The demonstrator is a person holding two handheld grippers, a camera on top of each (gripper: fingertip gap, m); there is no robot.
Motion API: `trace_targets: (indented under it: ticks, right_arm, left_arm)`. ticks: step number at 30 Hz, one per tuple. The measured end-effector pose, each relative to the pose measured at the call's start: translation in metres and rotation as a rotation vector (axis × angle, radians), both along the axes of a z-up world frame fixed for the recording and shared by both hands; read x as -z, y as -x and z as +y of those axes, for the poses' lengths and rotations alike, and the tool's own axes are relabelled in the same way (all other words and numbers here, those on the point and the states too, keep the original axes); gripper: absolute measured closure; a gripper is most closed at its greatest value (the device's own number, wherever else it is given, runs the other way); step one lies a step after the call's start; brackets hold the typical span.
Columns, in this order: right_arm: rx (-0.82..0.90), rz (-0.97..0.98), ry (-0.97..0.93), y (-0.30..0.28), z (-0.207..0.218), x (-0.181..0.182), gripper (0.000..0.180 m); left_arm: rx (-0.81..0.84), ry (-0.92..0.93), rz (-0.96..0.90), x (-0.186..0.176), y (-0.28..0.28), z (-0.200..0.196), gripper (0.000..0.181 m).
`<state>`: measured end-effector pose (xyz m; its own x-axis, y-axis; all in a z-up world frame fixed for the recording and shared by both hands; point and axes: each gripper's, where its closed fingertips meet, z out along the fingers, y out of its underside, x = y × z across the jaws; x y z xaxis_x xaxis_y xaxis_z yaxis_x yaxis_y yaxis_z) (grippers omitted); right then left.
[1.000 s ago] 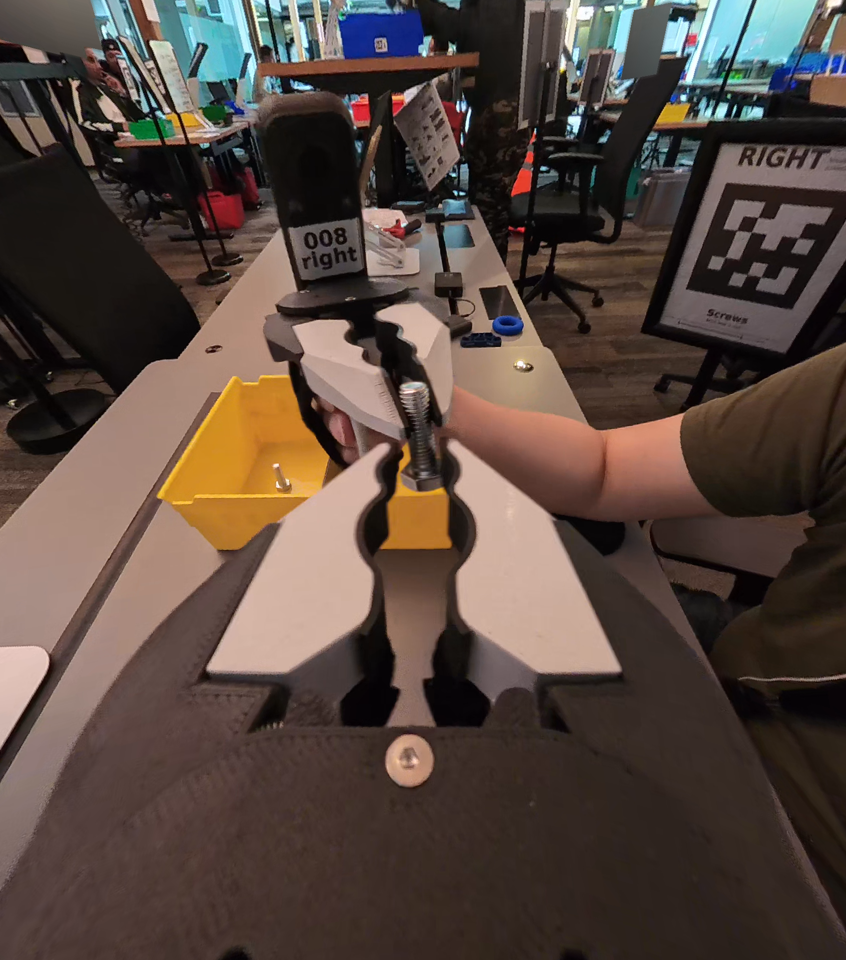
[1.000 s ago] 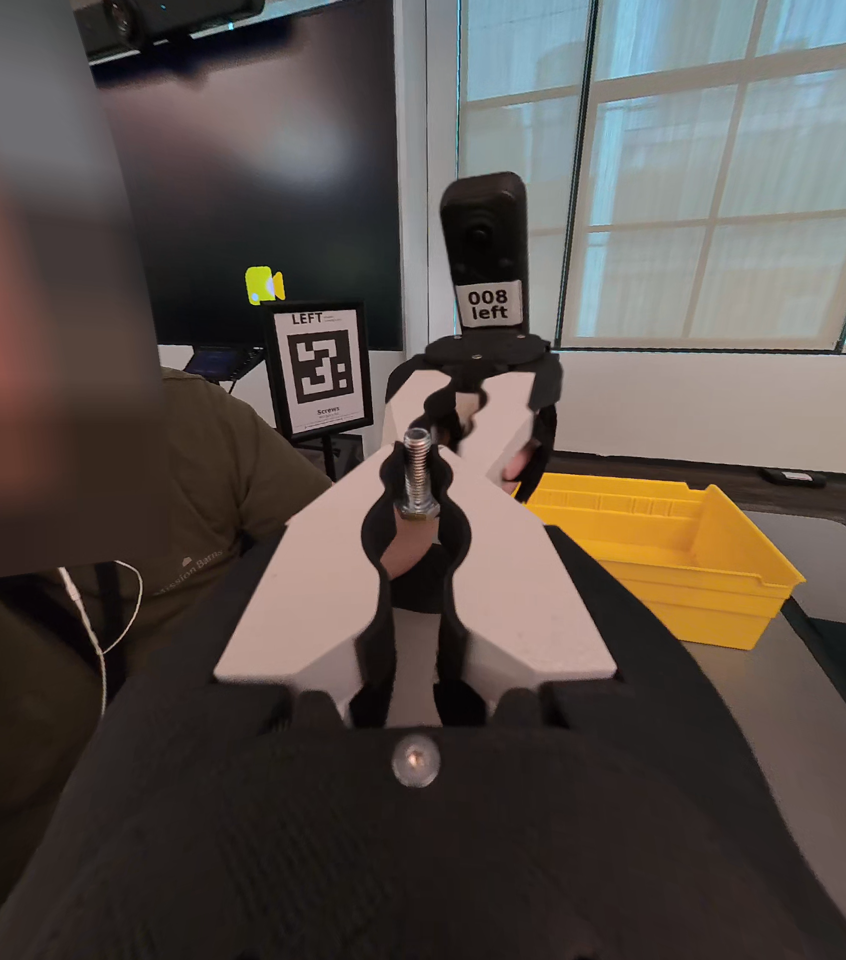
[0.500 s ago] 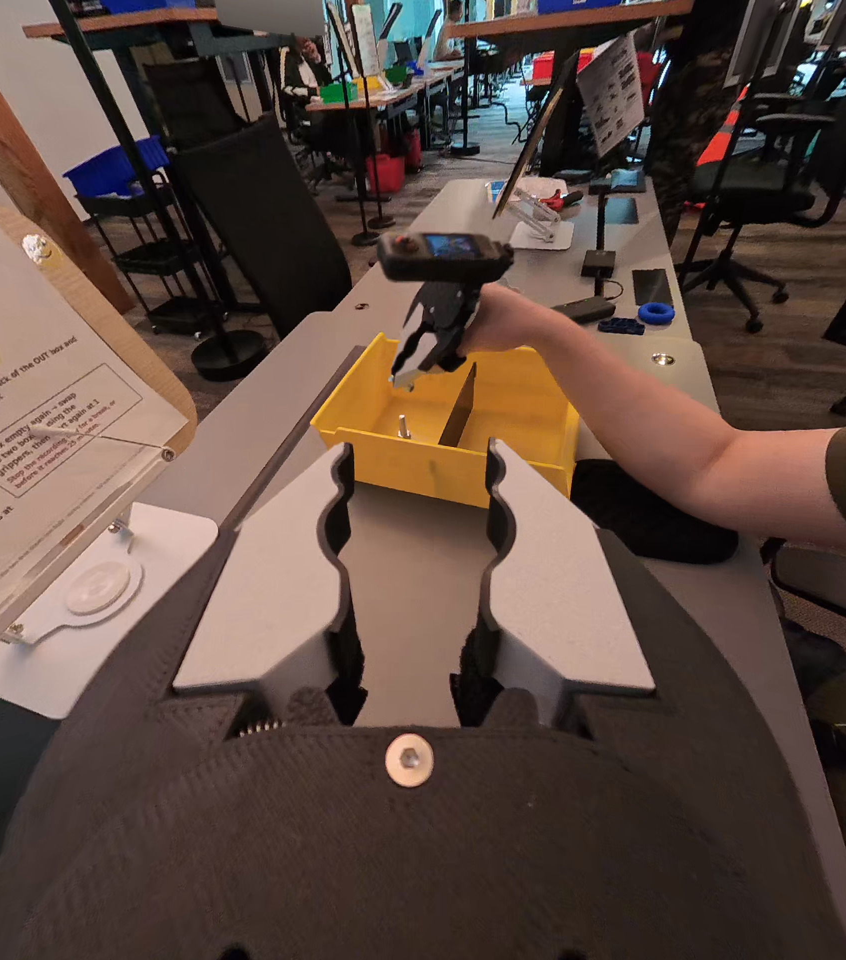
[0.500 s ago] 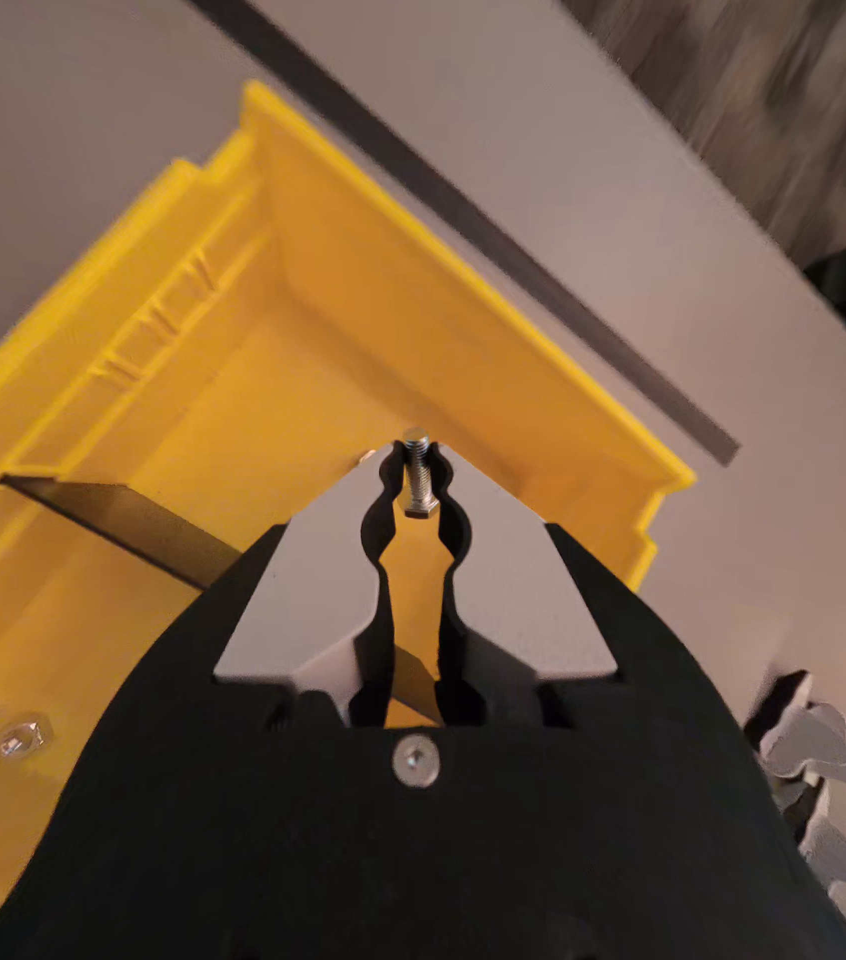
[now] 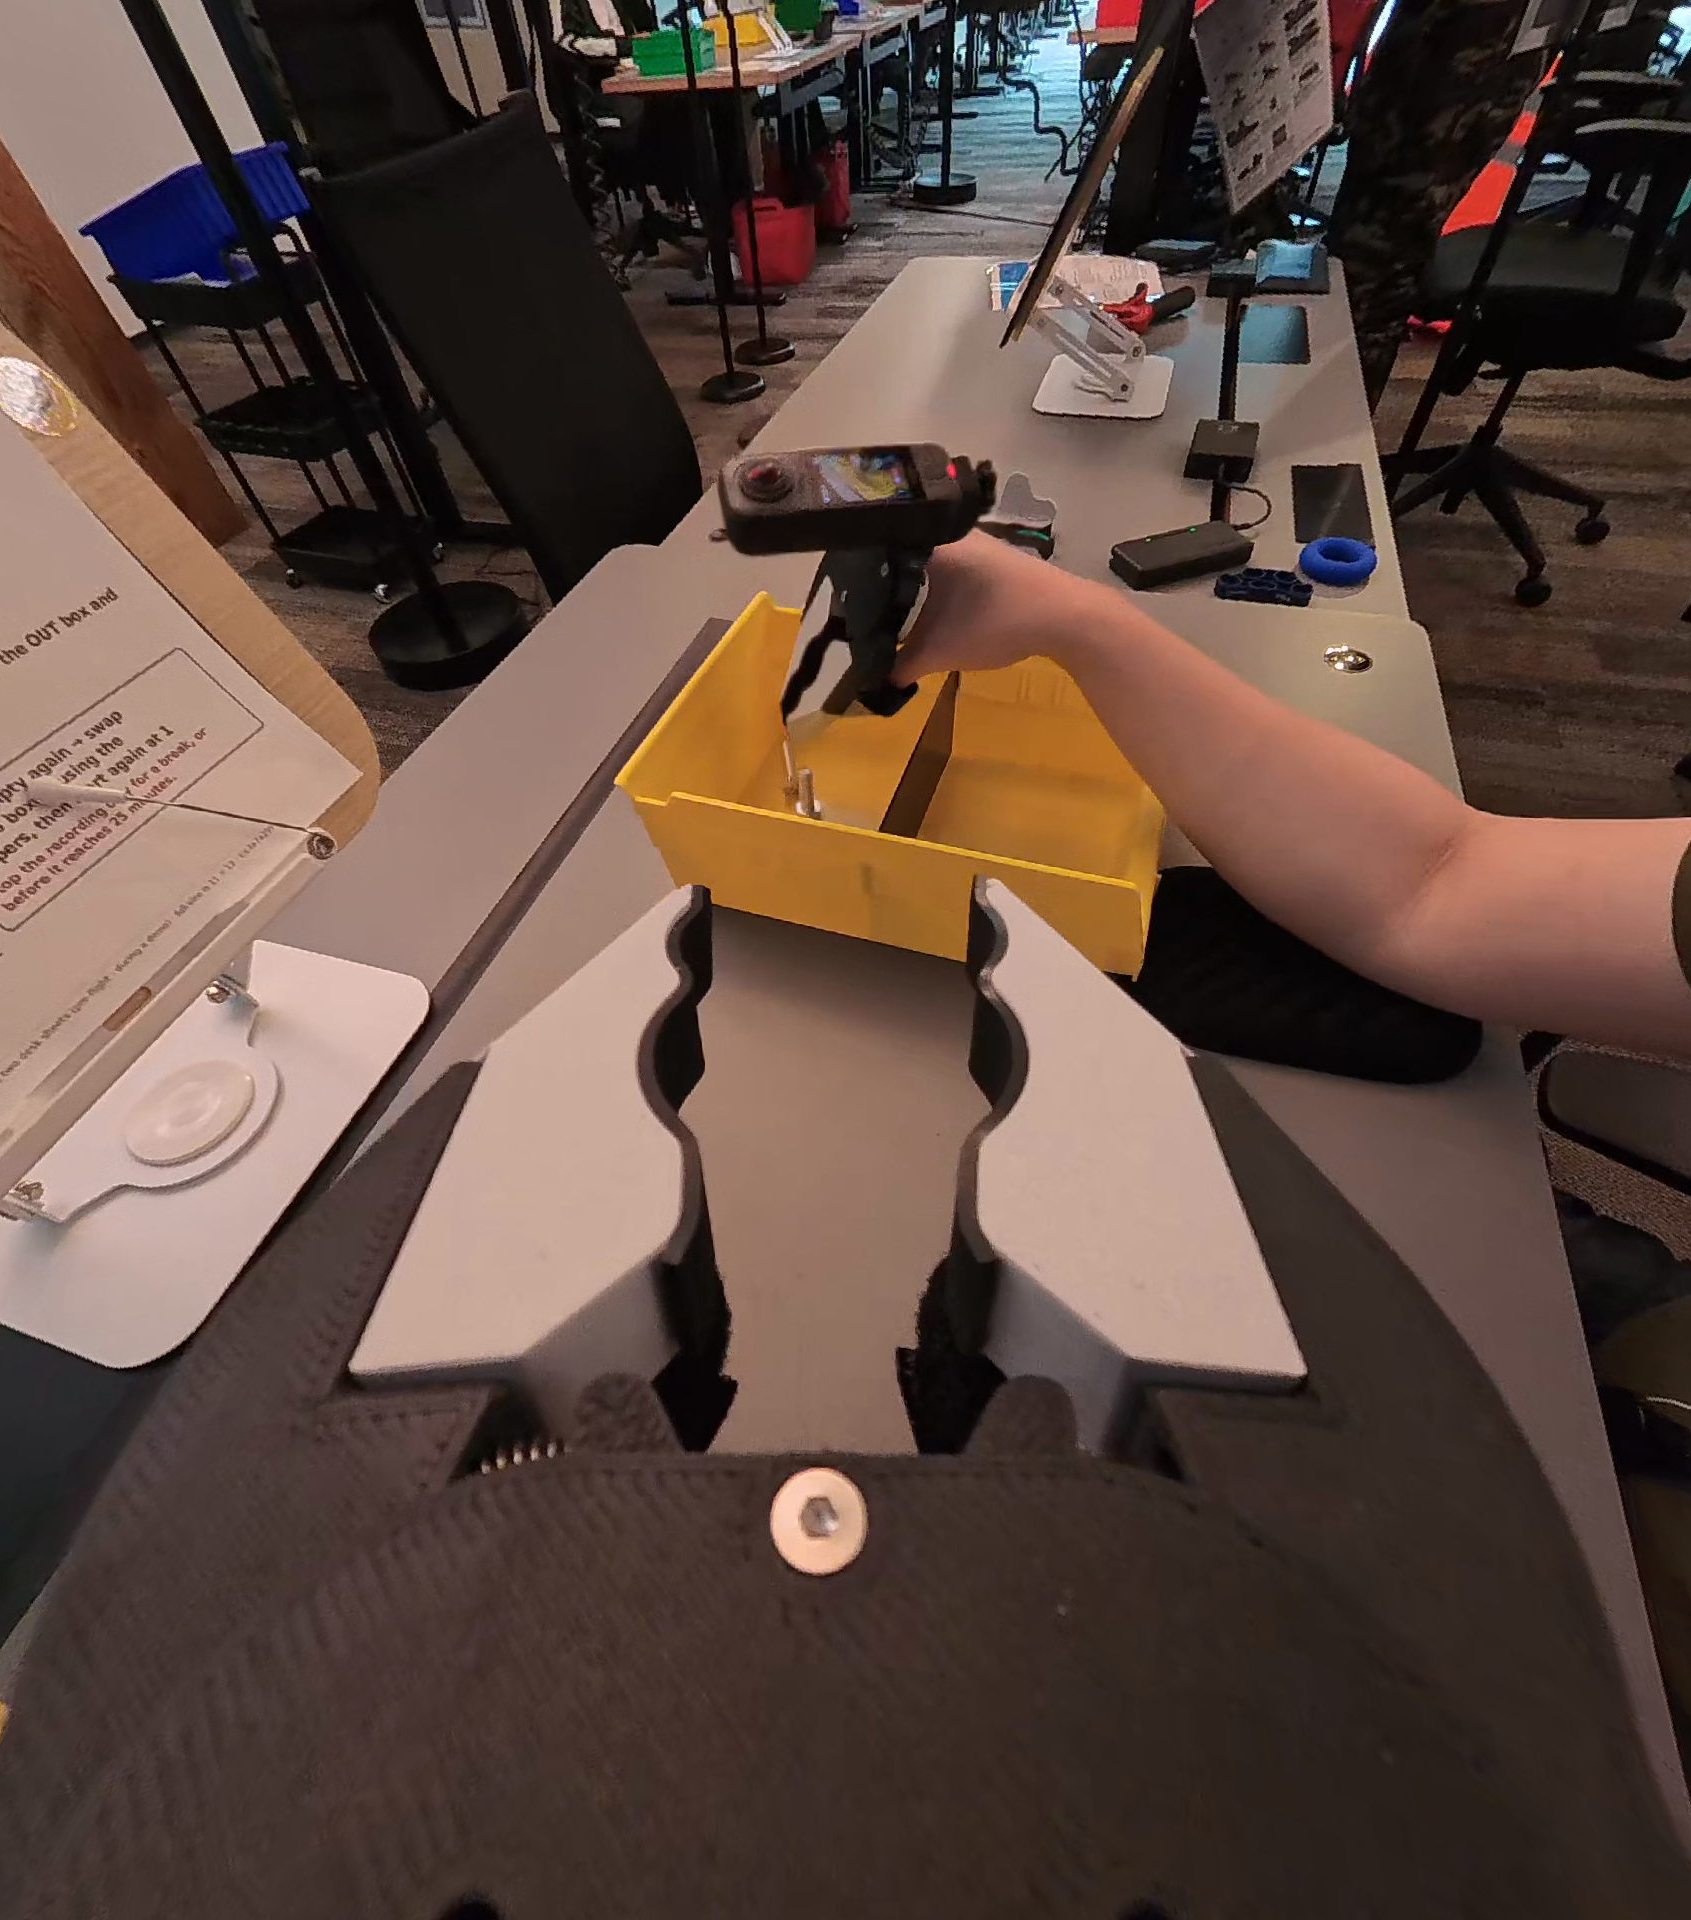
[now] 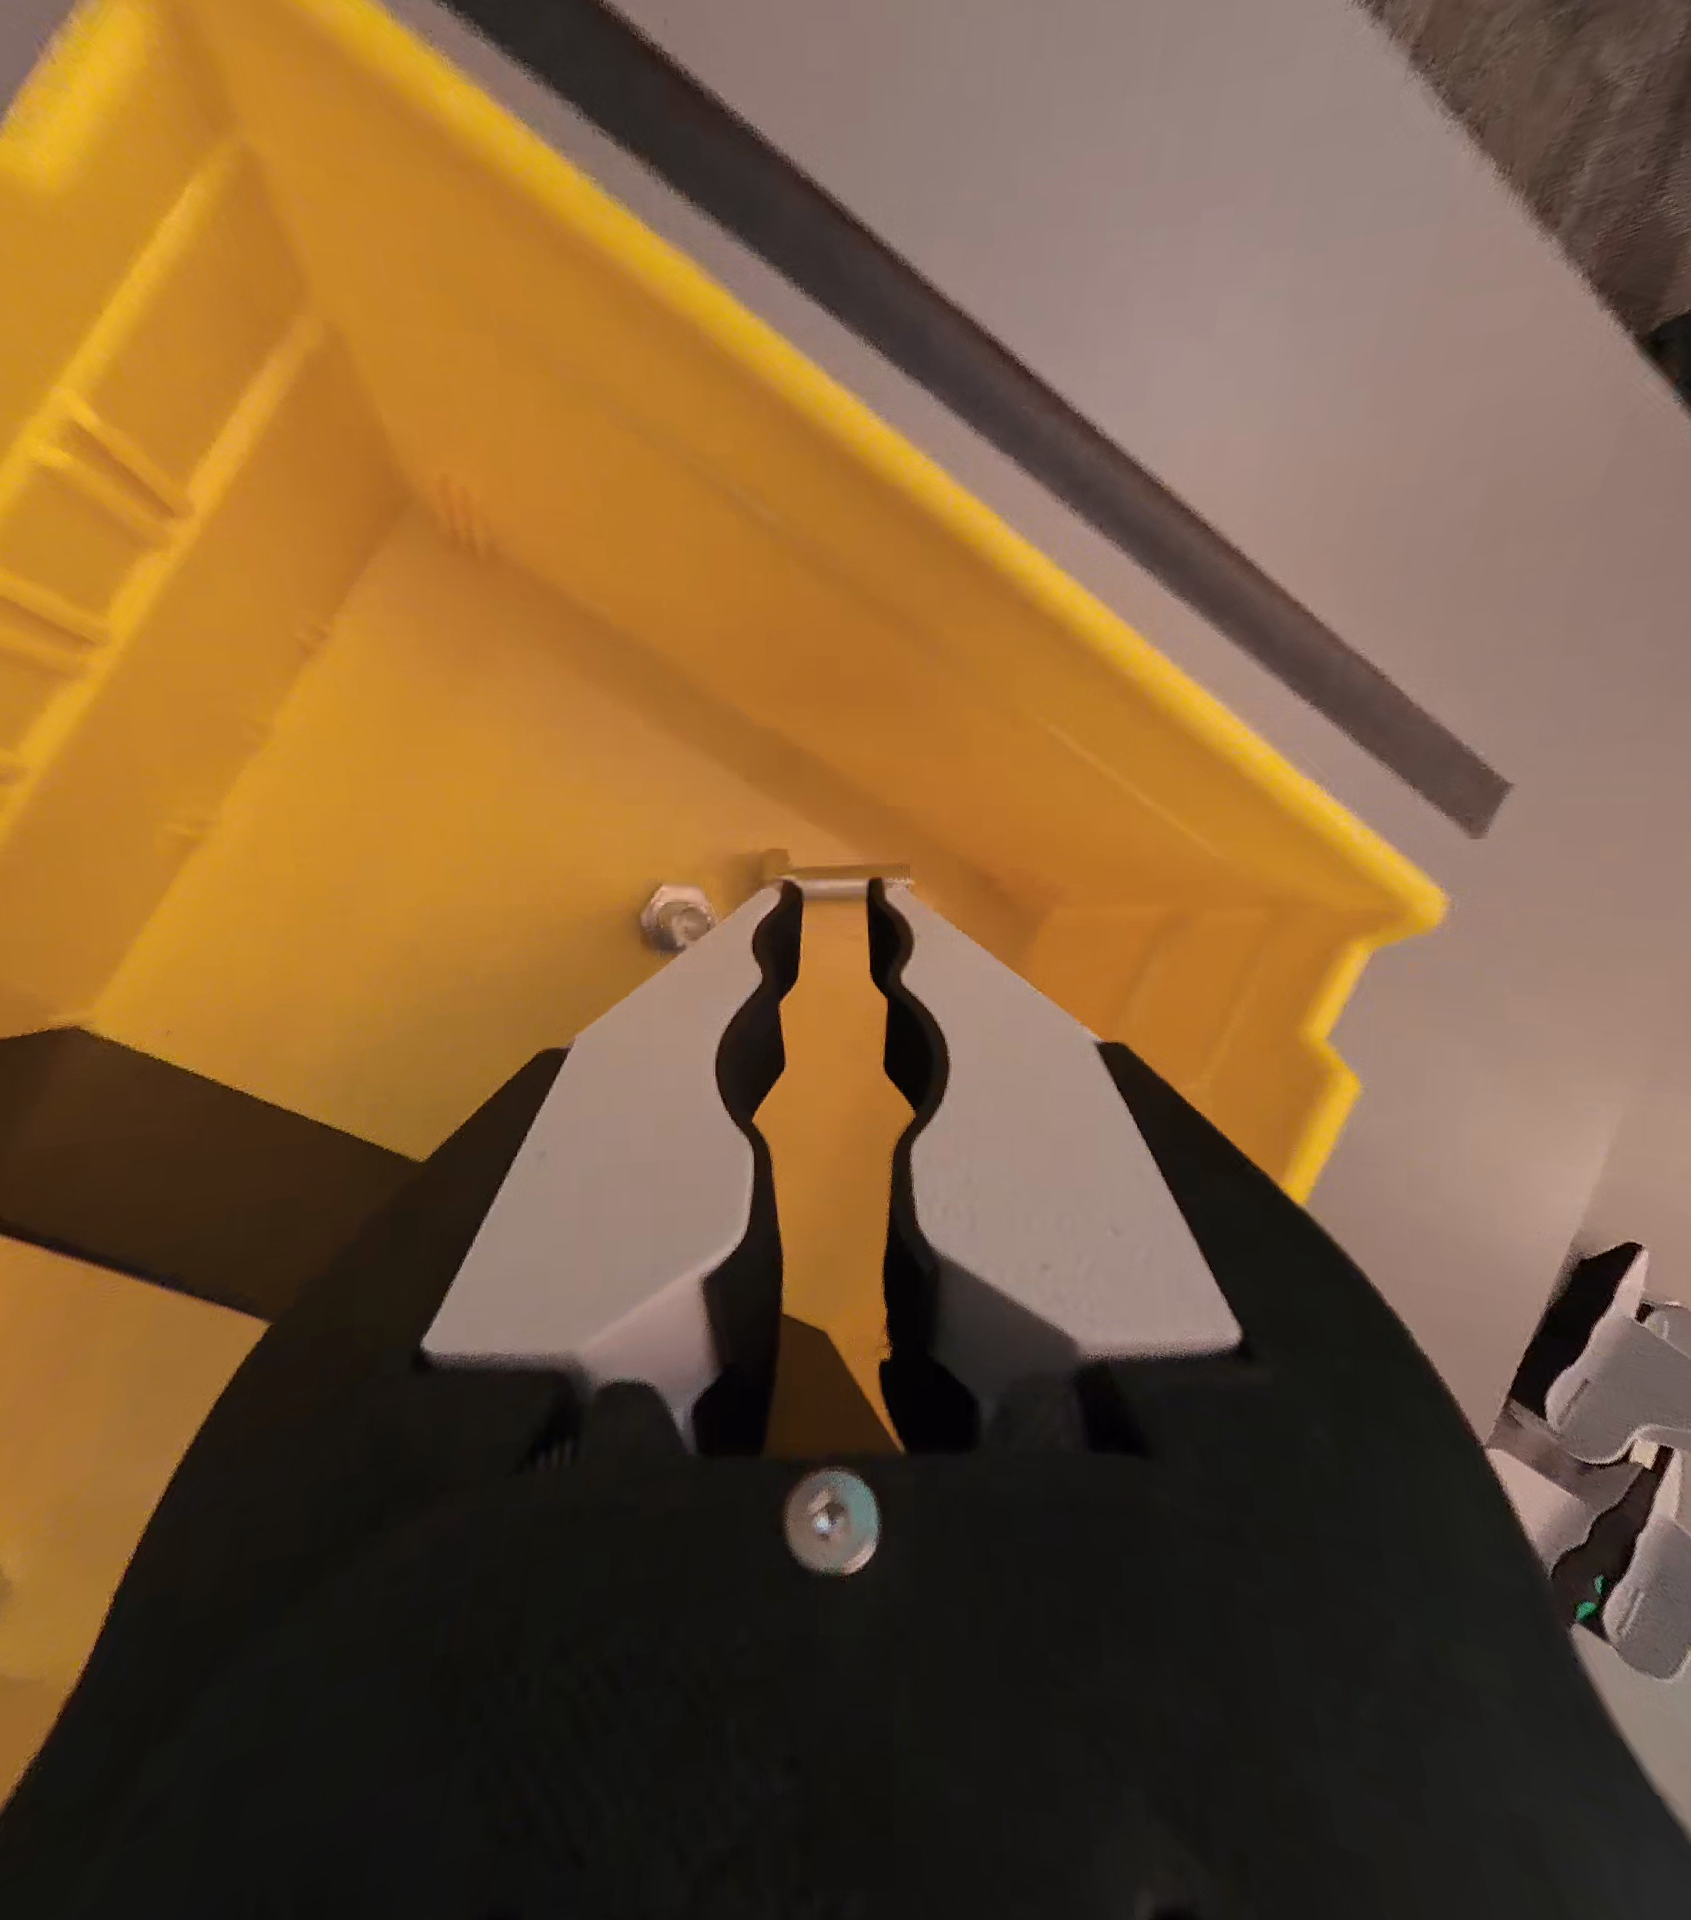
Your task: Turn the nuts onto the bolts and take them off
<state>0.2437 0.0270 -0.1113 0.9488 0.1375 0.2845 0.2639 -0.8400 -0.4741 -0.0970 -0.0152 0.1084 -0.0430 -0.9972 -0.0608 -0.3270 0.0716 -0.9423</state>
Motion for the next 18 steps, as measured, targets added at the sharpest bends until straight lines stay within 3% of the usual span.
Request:
trace_targets:
  ticks: [1,5,10,13,18]
  right_arm:
    - [0.005,0.001,-0.040,0.000,0.003,-0.008,0.168]
    - [0.009,-0.031,-0.243,-0.001,0.011,-0.054,0.168]
    - [-0.014,-0.120,-0.507,0.007,0.011,-0.124,0.168]
    - [-0.036,-0.127,-0.598,0.018,0.006,-0.151,0.167]
    - [-0.050,-0.149,-0.601,0.022,0.000,-0.160,0.167]
  left_arm:
    - [-0.005,-0.002,-0.004,-0.001,0.001,0.001,0.133]
    - [-0.095,-0.031,0.012,-0.004,0.018,0.021,0.132]
    - [-0.502,-0.093,0.199,0.020,0.088,0.103,0.133]
    - [-0.673,0.022,0.329,0.050,0.135,0.140,0.135]
    - [-0.780,0.256,0.392,0.091,0.174,0.175,0.140]
